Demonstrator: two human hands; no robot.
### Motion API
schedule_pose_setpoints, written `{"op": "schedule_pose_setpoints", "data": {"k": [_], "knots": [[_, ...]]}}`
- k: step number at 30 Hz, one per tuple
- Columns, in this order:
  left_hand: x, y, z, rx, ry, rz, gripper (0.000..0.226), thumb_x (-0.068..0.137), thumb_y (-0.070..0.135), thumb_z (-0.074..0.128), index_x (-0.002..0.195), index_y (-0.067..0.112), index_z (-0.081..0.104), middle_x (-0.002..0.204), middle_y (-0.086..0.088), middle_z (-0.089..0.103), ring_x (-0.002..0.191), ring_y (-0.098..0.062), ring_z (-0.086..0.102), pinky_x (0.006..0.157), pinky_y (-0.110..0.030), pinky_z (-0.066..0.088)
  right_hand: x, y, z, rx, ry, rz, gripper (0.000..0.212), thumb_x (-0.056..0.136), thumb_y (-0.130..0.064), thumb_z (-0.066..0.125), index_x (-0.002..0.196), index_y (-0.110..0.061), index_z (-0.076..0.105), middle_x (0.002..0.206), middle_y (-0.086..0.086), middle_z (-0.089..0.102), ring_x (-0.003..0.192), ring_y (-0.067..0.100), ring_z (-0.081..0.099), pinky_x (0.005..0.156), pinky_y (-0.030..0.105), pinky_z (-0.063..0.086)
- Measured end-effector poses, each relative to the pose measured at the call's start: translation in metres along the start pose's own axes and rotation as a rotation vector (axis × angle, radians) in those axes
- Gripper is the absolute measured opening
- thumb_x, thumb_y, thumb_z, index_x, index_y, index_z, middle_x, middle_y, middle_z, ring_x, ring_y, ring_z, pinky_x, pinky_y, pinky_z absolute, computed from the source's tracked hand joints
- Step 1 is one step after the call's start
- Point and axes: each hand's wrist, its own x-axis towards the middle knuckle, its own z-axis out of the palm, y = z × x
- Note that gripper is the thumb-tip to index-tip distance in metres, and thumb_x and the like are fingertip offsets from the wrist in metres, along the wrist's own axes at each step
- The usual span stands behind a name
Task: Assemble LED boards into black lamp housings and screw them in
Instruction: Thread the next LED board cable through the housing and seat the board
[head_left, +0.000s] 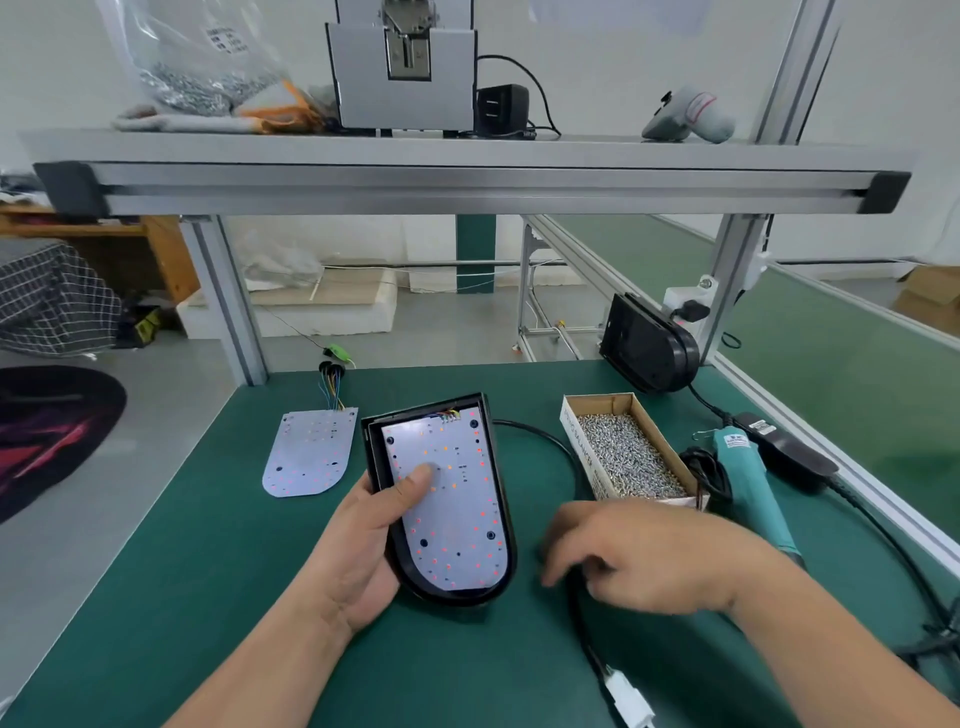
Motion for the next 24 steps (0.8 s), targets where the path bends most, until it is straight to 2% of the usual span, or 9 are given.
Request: {"op": "schedule_pose_setpoints", "data": {"k": [2,4,6,9,13,17,20,22,24], "knots": [[0.0,0.001,0.002,-0.013,0.003,0.0,0.052,0.083,0.021,0.084,0.133,0.012,0.071,0.136,-0.019,0.07,0.123,-0.041,0.069,0.098,-0.059,0.059,-0.008,0.007,0.011,0.079,-0.006,0.015,0.052,0.083,-0.008,0.061,0.126,-0.036,0.072,0.131,-0.018,0.056,0.107,0.001,0.061,0.094,0.018,0.046],[-0.002,0.003,0.005,-0.015,-0.01,0.001,0.055,0.078,0.026,0.086,0.13,0.012,0.073,0.136,-0.018,0.07,0.122,-0.039,0.07,0.093,-0.055,0.061,-0.007,0.013,0.017,0.127,0.049,0.031,0.035,0.084,-0.016,0.072,0.114,-0.034,0.075,0.121,-0.019,0.056,0.096,0.0,0.06,0.084,0.016,0.045],[-0.005,0.004,0.007,-0.022,-0.046,-0.016,0.059,0.077,0.029,0.089,0.131,0.012,0.073,0.139,-0.019,0.068,0.124,-0.038,0.069,0.092,-0.051,0.062,0.001,0.011,0.022,0.131,0.122,0.037,0.019,0.085,-0.023,0.078,0.103,-0.029,0.076,0.109,-0.016,0.057,0.097,0.001,0.058,0.084,0.018,0.043],[-0.008,0.008,0.005,-0.112,-0.169,-0.036,0.069,0.08,0.033,0.092,0.14,0.008,0.067,0.148,-0.02,0.062,0.136,-0.037,0.061,0.098,-0.048,0.058,0.023,-0.006,0.034,-0.058,0.287,0.027,0.011,0.089,-0.036,0.072,0.098,-0.03,0.073,0.095,-0.012,0.056,0.099,0.01,0.05,0.087,0.03,0.042],[-0.013,0.01,0.004,-0.19,-0.311,-0.066,0.056,0.097,0.032,0.076,0.144,0.005,0.062,0.154,-0.021,0.055,0.146,-0.038,0.05,0.098,-0.044,0.057,0.05,-0.023,0.042,-0.212,0.49,0.134,0.019,0.092,-0.043,0.059,0.084,-0.026,0.058,0.082,-0.007,0.059,0.09,0.021,0.054,0.079,0.041,0.046],[-0.014,0.002,0.006,-0.142,-0.375,-0.143,0.063,0.094,0.028,0.08,0.145,-0.001,0.058,0.152,-0.028,0.054,0.143,-0.042,0.052,0.101,-0.048,0.056,0.063,-0.022,0.049,-0.079,0.583,0.236,0.025,0.098,-0.042,0.054,0.08,-0.025,0.048,0.078,-0.006,0.052,0.082,0.02,0.051,0.07,0.04,0.042],[-0.013,-0.004,0.009,0.006,-0.348,-0.187,0.068,0.087,0.026,0.086,0.142,-0.004,0.06,0.148,-0.032,0.056,0.137,-0.047,0.057,0.106,-0.055,0.053,0.063,-0.017,0.046,0.038,0.608,0.274,0.024,0.096,-0.041,0.059,0.083,-0.021,0.053,0.077,-0.005,0.059,0.075,0.017,0.055,0.07,0.04,0.045],[-0.012,-0.006,0.011,0.074,-0.331,-0.21,0.065,0.084,0.025,0.086,0.139,-0.002,0.064,0.145,-0.032,0.059,0.13,-0.048,0.062,0.104,-0.056,0.054,0.062,-0.011,0.041,0.249,0.636,0.255,0.01,0.094,-0.029,0.065,0.086,-0.028,0.058,0.076,-0.01,0.063,0.072,0.009,0.056,0.07,0.036,0.047],[-0.011,-0.006,0.009,0.084,-0.317,-0.222,0.061,0.086,0.024,0.083,0.139,0.0,0.065,0.145,-0.032,0.059,0.131,-0.049,0.061,0.105,-0.058,0.053,0.059,-0.008,0.033,0.501,0.67,0.136,0.028,0.098,-0.008,0.06,0.099,-0.035,0.067,0.091,-0.014,0.069,0.084,0.006,0.063,0.081,0.03,0.051]]}}
